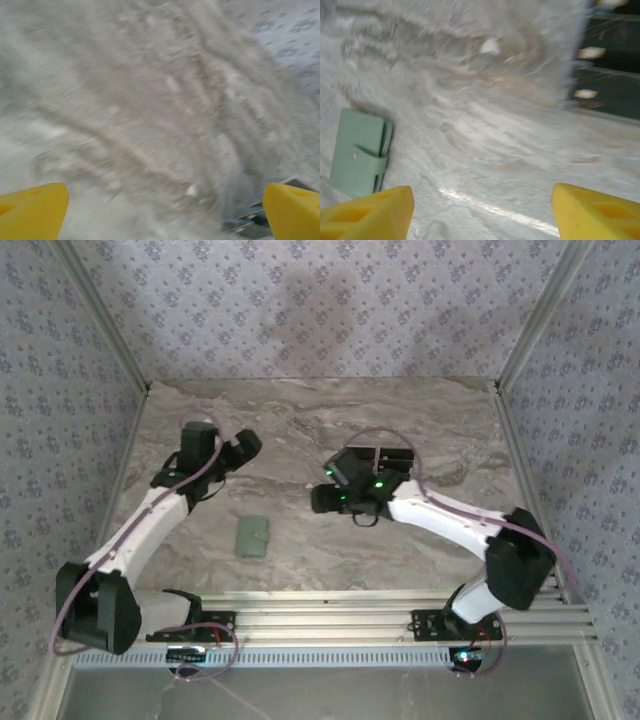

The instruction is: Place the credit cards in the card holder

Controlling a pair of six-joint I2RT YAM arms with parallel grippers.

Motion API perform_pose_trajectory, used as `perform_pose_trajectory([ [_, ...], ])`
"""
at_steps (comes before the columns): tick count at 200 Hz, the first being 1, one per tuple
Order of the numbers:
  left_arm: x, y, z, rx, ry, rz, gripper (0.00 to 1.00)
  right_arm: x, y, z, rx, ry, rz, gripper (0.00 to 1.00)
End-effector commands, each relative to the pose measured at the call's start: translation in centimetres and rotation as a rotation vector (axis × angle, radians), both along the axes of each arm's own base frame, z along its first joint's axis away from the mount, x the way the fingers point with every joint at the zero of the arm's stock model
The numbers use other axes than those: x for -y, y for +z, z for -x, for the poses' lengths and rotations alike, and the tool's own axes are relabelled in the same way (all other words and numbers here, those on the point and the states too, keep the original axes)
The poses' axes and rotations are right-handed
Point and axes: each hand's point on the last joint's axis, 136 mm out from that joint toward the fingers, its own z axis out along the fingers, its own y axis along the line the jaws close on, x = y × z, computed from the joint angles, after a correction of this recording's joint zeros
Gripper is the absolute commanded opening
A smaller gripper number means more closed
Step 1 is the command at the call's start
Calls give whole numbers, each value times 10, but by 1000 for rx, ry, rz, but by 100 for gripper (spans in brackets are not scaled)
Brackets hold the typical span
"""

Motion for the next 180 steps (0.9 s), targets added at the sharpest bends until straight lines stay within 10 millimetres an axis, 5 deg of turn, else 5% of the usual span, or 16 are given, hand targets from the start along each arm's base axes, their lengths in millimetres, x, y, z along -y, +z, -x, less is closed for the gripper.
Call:
perform_pose_trajectory([
  [1,-17,-47,70,-258,-62,-84,100,-12,5,-6,19,-42,7,74],
  [50,-18,-94,126,-359,-35,9,92,-4,-5,4,12,-64,12,75],
  [124,2,-104,103,-226,-84,116,74,0,-15,20,-13,-32,30,76],
  [180,5,-113,78,-214,-133,73,70,8,-20,25,-14,-44,27,76],
])
